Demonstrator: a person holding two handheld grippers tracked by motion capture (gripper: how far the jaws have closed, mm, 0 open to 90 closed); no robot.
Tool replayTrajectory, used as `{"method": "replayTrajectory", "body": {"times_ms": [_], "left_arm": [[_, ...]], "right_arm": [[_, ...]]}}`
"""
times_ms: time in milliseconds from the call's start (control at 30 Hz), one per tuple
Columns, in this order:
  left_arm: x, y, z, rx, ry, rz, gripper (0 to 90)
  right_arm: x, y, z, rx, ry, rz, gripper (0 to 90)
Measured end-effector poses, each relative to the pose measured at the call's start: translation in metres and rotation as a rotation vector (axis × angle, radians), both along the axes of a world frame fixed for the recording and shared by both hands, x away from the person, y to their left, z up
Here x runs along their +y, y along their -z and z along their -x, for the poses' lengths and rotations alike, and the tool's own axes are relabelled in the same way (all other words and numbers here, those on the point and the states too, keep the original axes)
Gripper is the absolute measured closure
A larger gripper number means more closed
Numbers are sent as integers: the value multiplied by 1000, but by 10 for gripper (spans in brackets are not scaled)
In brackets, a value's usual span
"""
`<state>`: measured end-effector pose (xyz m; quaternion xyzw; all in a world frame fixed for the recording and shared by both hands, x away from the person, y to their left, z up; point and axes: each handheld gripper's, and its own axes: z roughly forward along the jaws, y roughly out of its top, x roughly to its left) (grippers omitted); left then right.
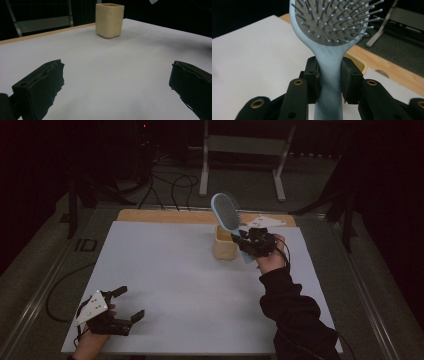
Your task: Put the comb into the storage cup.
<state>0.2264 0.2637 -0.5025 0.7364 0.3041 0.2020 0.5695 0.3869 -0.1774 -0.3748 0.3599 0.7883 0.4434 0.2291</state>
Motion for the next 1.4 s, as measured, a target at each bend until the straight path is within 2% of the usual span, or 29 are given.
{"method": "replayTrajectory", "body": {"times_ms": [67,133,367,400,733,967,1067,1100,1133,1167,1300,1400], "left_arm": [[0,0,0,-1,0,-1,0],[0,0,0,-1,0,0,0],[-1,0,1,-2,3,-1,0],[-1,0,1,-2,3,0,0],[0,0,0,-2,4,2,0],[0,0,0,0,1,7,0],[1,0,0,3,1,6,0],[1,0,0,3,2,8,0],[1,0,0,3,2,7,0],[1,0,0,3,1,6,0],[2,0,-1,3,-3,14,0],[2,0,-1,3,-5,17,0]], "right_arm": [[0,-2,-2,-6,3,1,700],[1,-8,-8,-15,10,-24,700],[4,-16,-20,-40,42,-52,700],[4,-18,-24,-42,47,-68,700],[15,-26,-43,-66,82,-80,700],[22,-30,-53,-82,83,-94,700],[25,-31,-57,-101,87,-98,700],[25,-32,-59,-109,88,-105,700],[26,-33,-61,-118,85,-133,700],[26,-33,-61,-118,85,-133,700],[30,-35,-67,-178,91,-158,701],[31,-36,-70,-190,83,-180,700]]}}
